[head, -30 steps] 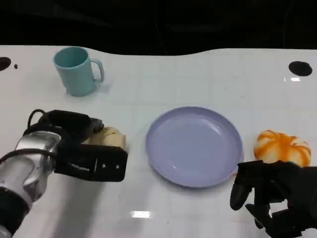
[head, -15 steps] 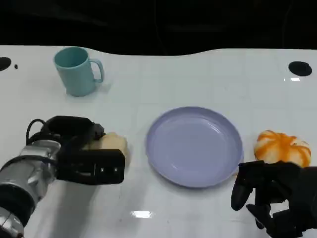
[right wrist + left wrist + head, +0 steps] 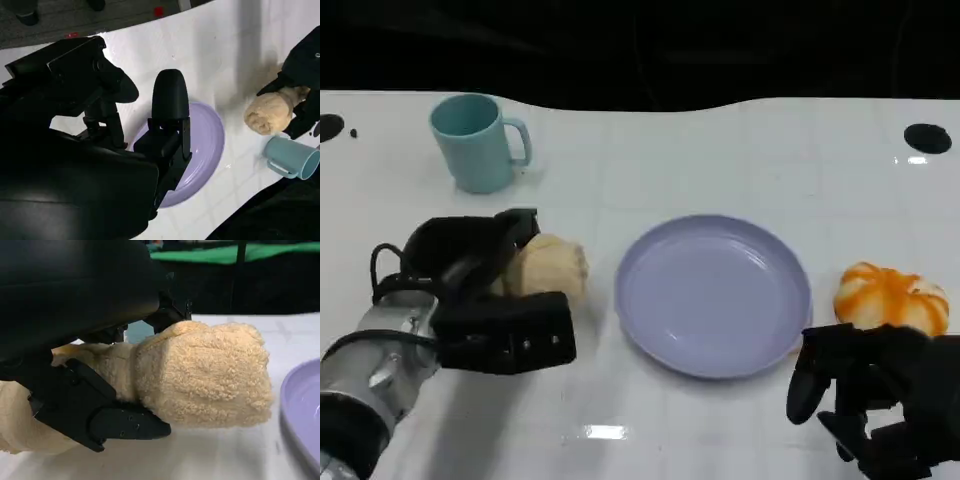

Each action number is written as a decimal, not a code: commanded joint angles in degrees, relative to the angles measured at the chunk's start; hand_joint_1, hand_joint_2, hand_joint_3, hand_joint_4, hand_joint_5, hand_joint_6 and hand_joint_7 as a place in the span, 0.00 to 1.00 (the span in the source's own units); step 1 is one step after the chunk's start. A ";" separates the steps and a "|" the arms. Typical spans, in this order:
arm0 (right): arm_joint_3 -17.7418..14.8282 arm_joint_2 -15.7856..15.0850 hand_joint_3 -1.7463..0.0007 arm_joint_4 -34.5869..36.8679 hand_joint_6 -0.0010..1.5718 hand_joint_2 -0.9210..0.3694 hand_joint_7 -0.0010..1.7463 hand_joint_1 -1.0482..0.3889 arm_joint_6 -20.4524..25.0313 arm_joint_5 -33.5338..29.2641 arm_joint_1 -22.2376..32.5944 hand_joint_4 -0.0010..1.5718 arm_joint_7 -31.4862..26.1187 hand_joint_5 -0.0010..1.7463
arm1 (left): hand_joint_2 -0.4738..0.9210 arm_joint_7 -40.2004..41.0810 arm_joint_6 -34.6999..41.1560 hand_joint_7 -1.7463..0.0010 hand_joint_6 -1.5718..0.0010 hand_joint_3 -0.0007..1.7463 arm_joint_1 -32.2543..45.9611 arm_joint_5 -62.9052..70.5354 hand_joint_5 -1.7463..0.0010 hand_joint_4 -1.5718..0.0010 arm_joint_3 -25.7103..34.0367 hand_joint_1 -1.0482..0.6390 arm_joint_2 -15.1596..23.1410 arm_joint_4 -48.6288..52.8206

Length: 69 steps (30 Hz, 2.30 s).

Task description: Grasp the towel on the left side of the plate with the left hand and place it into the plate.

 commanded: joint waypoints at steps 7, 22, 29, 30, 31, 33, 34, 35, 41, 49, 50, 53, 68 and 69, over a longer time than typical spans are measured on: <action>-0.56 -0.40 0.39 -0.71 0.43 0.26 0.83 0.75 0.80 0.03 -0.17 0.44 -0.06 0.98 | 0.75 -1.07 0.38 0.00 0.62 0.54 2.07 -2.37 0.00 0.44 2.56 0.48 -1.74 -14.42; -0.56 -0.30 0.39 -1.05 0.43 0.27 0.83 0.74 0.76 0.26 0.03 0.44 0.02 0.97 | 0.71 -6.80 3.87 0.00 0.60 0.50 -0.29 1.35 0.00 0.43 -3.54 0.49 -10.81 -19.44; -0.72 -0.40 0.39 -1.35 0.43 0.27 0.83 0.74 0.66 0.31 0.34 0.44 0.03 0.97 | 0.74 -11.57 5.29 0.05 0.60 0.47 -1.30 2.07 0.00 0.45 -6.13 0.50 -13.82 -18.85; -0.69 -0.51 0.39 -1.44 0.43 0.26 0.83 0.74 0.64 0.17 0.36 0.44 0.02 0.97 | 0.78 -13.29 5.61 0.14 0.58 0.44 -1.25 1.19 0.00 0.49 -6.04 0.50 -14.18 -19.03; -0.65 -0.62 0.39 -1.50 0.43 0.26 0.83 0.74 0.64 0.04 0.35 0.44 0.02 0.97 | 0.86 -14.58 5.86 0.39 0.54 0.33 -1.17 0.56 0.11 0.54 -5.92 0.49 -14.40 -19.26; -0.70 -0.76 0.39 -1.54 0.43 0.27 0.83 0.74 0.56 -0.01 0.31 0.44 0.10 0.97 | 0.95 -16.93 6.64 0.62 0.47 0.20 -1.12 0.31 0.20 0.57 -6.10 0.48 -14.42 -19.99; -0.78 -0.79 0.39 -1.55 0.43 0.27 0.83 0.74 0.55 0.05 0.30 0.44 0.16 0.97 | 0.98 -18.22 7.22 0.77 0.55 0.14 -1.13 0.54 0.30 0.63 -6.42 0.46 -14.29 -20.57; -0.88 -0.81 0.39 -1.54 0.43 0.27 0.83 0.74 0.55 0.14 0.28 0.45 0.22 0.97 | 0.99 -19.60 8.01 0.84 0.58 0.11 -1.18 0.96 0.35 0.65 -6.84 0.45 -14.15 -21.18; -1.07 -0.70 0.39 -0.36 0.43 0.27 0.82 0.74 -0.18 0.38 0.14 0.44 0.48 0.97 | 1.00 -23.06 10.00 1.00 0.74 0.06 -1.10 2.80 0.72 0.81 -8.29 0.35 -13.28 -22.63; -0.68 -0.82 0.40 -0.83 0.43 0.26 0.82 0.74 0.92 -0.13 -0.01 0.45 0.44 0.96 | 1.00 -26.85 10.36 1.00 0.79 0.07 -0.79 3.29 0.76 0.85 -8.41 0.26 -10.65 -25.85; -0.77 -0.71 0.40 -0.66 0.43 0.26 0.82 0.74 0.57 -0.01 -0.02 0.44 0.43 0.96 | 1.00 -27.50 10.53 1.00 0.79 0.07 -0.61 3.02 0.75 0.85 -8.14 0.26 -10.19 -26.71; -0.91 -0.55 0.40 -0.31 0.43 0.26 0.82 0.75 0.01 0.19 -0.09 0.44 0.44 0.97 | 1.00 -28.67 10.89 1.00 0.79 0.07 -0.28 2.53 0.75 0.85 -7.75 0.26 -9.35 -28.31; -1.18 -0.09 0.39 0.07 0.43 0.27 0.83 0.74 -0.14 0.57 -0.63 0.44 0.35 0.98 | 1.00 -39.60 13.71 0.94 0.63 0.13 15.47 -19.72 0.60 0.68 7.36 0.40 -1.99 -53.58; -1.22 -0.05 0.39 0.09 0.43 0.27 0.83 0.74 -0.16 0.60 -0.63 0.44 0.36 0.98 | 1.00 -40.46 14.68 0.93 0.62 0.13 16.36 -21.14 0.59 0.67 8.17 0.41 -1.74 -55.18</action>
